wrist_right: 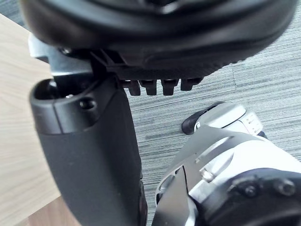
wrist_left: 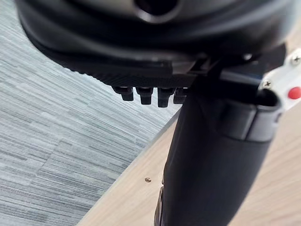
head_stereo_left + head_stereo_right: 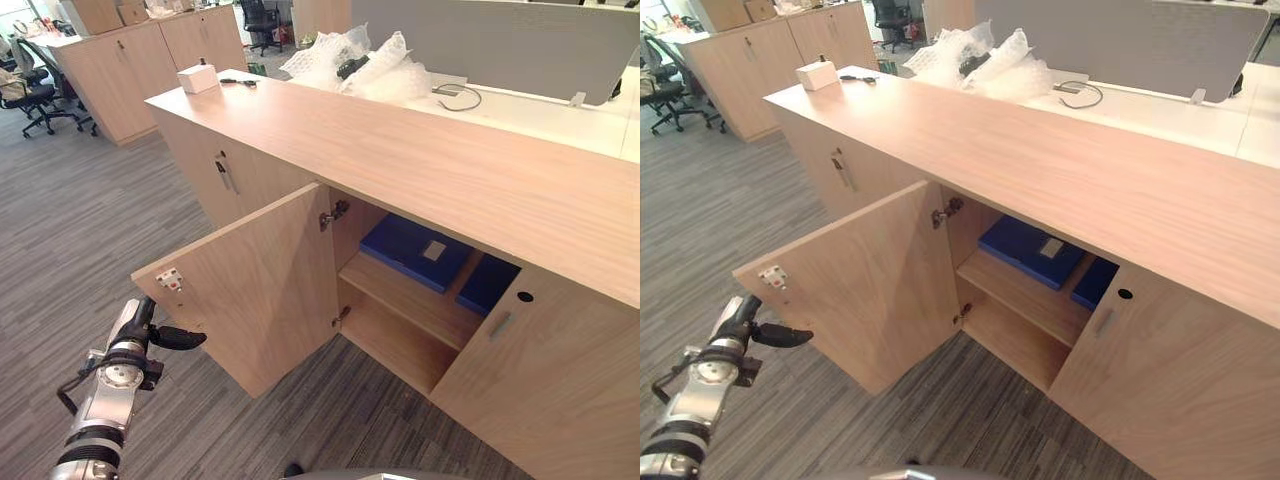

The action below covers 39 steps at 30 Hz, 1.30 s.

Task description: Walk over to the cabinet, pick up the folder, carry it to the office cabinet, place the folder inside the office cabinet, then close the office cabinet door

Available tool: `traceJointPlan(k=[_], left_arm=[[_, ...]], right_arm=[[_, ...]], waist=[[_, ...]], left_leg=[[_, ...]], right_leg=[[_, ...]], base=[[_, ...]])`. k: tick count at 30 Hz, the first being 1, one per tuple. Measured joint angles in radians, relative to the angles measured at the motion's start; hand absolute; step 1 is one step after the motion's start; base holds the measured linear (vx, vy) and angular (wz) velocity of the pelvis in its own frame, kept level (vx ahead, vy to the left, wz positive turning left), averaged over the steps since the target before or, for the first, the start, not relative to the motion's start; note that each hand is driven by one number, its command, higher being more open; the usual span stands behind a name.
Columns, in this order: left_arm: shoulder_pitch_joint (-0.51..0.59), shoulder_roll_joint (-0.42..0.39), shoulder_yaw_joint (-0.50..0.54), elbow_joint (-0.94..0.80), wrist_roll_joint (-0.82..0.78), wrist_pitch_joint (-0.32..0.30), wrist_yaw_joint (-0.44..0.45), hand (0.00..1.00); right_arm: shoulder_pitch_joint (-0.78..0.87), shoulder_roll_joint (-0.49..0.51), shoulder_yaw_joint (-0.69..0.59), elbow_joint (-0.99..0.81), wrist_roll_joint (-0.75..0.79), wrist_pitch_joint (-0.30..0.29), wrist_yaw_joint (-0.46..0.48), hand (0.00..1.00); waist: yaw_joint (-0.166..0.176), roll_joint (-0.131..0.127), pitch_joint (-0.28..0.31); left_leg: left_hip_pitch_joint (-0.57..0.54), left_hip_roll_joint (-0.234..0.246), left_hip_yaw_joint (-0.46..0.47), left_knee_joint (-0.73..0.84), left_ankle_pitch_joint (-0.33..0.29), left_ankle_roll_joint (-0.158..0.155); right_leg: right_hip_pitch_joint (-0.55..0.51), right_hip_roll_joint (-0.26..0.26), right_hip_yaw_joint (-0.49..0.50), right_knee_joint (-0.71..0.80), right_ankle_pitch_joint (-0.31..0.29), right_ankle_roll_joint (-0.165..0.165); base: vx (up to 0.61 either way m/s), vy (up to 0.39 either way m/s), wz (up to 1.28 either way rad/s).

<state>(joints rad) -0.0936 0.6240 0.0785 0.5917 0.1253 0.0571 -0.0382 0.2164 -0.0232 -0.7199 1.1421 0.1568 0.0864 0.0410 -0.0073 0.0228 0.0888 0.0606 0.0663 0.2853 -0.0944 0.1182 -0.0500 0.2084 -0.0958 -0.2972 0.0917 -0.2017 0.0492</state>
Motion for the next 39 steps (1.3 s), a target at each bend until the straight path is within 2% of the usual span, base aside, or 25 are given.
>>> traceJointPlan(k=[5, 10, 14, 17, 21, 23, 25, 26, 27, 30, 32, 36, 39], left_arm=[[-0.012, 0.061, -0.105, -0.020, -0.038, -0.009, -0.052, 1.00], [-0.013, 0.078, -0.187, -0.080, -0.038, -0.010, -0.053, 1.00], [0.028, 0.128, -0.308, -0.240, -0.036, -0.003, -0.045, 1.00], [0.081, 0.178, -0.398, -0.408, 0.005, -0.003, -0.054, 1.00], [0.126, 0.202, -0.519, -0.574, 0.074, -0.017, -0.101, 1.00], [0.126, 0.180, -0.584, -0.656, 0.129, -0.094, -0.135, 1.00], [0.125, 0.139, -0.606, -0.717, 0.161, -0.147, -0.137, 1.00], [0.122, 0.108, -0.611, -0.747, 0.168, -0.206, -0.134, 1.00], [0.117, 0.095, -0.618, -0.770, 0.174, -0.234, -0.129, 1.00], [0.087, 0.026, -0.648, -0.915, 0.239, -0.364, -0.042, 1.00], [0.079, 0.012, -0.656, -0.935, 0.250, -0.400, -0.010, 1.00], [0.091, -0.026, -0.680, -0.882, 0.302, -0.397, -0.004, 1.00], [0.148, -0.140, -0.669, -0.723, 0.292, -0.381, -0.008, 1.00]], right_arm=[[-0.003, 0.006, -0.008, 0.010, 0.000, -0.003, 0.003, 1.00], [-0.005, 0.006, -0.005, 0.011, 0.000, -0.008, 0.004, 1.00], [-0.006, -0.007, 0.019, 0.027, 0.000, -0.012, 0.004, 1.00], [-0.006, -0.035, 0.045, 0.045, -0.003, -0.013, 0.014, 1.00], [-0.008, -0.051, 0.074, 0.050, -0.008, -0.017, 0.021, 1.00], [-0.021, -0.060, 0.092, 0.051, -0.024, -0.024, 0.021, 1.00], [-0.036, -0.061, 0.103, 0.052, -0.039, -0.026, 0.019, 1.00], [-0.047, -0.060, 0.107, 0.054, -0.039, -0.026, 0.019, 1.00], [-0.048, -0.059, 0.110, 0.057, -0.039, -0.026, 0.018, 1.00], [-0.052, -0.057, 0.113, 0.073, -0.039, -0.029, -0.004, 1.00], [-0.052, -0.058, 0.114, 0.072, -0.040, -0.027, -0.013, 1.00], [-0.049, -0.062, 0.118, 0.070, -0.041, -0.023, -0.036, 1.00], [-0.055, -0.060, 0.126, 0.069, -0.041, -0.018, -0.048, 1.00]], waist=[[0.000, 0.000, 0.000], [0.008, -0.005, 0.004], [0.035, -0.010, 0.007], [0.053, -0.010, 0.006], [0.057, -0.009, 0.005], [0.038, -0.011, 0.004], [0.006, -0.012, -0.003], [-0.009, -0.013, -0.004], [-0.014, -0.015, -0.007], [-0.032, -0.018, -0.035], [-0.035, -0.014, -0.040], [-0.037, -0.003, -0.051], [-0.042, -0.005, -0.050]], left_leg=[[-0.006, -0.032, -0.001, 0.000, -0.003, 0.023], [-0.012, -0.058, -0.014, 0.000, -0.007, 0.043], [-0.025, -0.080, -0.029, 0.000, -0.007, 0.057], [-0.042, -0.098, -0.033, 0.001, -0.004, 0.081], [-0.064, -0.112, -0.032, 0.006, 0.003, 0.096], [-0.071, -0.118, -0.021, 0.002, -0.001, 0.101], [-0.082, -0.122, -0.017, 0.002, -0.001, 0.101], [-0.082, -0.125, -0.017, 0.002, -0.001, 0.101], [-0.083, -0.126, -0.016, 0.002, -0.001, 0.101], [-0.078, -0.128, 0.000, 0.001, -0.002, 0.103], [-0.070, -0.126, -0.001, 0.001, -0.002, 0.102], [-0.063, -0.119, -0.004, 0.000, 0.000, 0.099], [-0.062, -0.108, -0.005, 0.000, 0.002, 0.098]], right_leg=[[0.000, -0.031, -0.002, -0.012, 0.015, 0.030], [0.003, -0.054, -0.017, -0.014, 0.023, 0.048], [0.001, -0.074, -0.034, -0.012, 0.030, 0.062], [-0.009, -0.087, -0.044, -0.010, 0.038, 0.073], [-0.029, -0.099, -0.045, -0.010, 0.056, 0.077], [-0.042, -0.106, -0.028, -0.007, 0.063, 0.076], [-0.058, -0.109, -0.018, -0.003, 0.065, 0.074], [-0.060, -0.111, -0.013, -0.001, 0.065, 0.074], [-0.064, -0.112, -0.006, 0.001, 0.065, 0.074], [-0.070, -0.118, 0.007, 0.008, 0.065, 0.073], [-0.061, -0.116, 0.005, 0.002, 0.066, 0.070], [-0.048, -0.107, 0.000, -0.011, 0.068, 0.067], [-0.045, -0.096, -0.003, -0.019, 0.066, 0.062]], base=[[-0.04, 0.088, 0.03], [-0.03, 0.090, 0.12], [-0.03, 0.086, 0.16], [-0.04, 0.085, 0.16], [-0.07, 0.114, 0.08], [-0.11, 0.099, -0.11], [-0.10, 0.067, -0.08], [-0.08, 0.050, -0.05], [-0.05, 0.035, -0.08], [-0.02, 0.021, -0.14], [0.00, -0.028, -0.04], [0.00, -0.064, 0.01], [0.02, -0.093, -0.03]])
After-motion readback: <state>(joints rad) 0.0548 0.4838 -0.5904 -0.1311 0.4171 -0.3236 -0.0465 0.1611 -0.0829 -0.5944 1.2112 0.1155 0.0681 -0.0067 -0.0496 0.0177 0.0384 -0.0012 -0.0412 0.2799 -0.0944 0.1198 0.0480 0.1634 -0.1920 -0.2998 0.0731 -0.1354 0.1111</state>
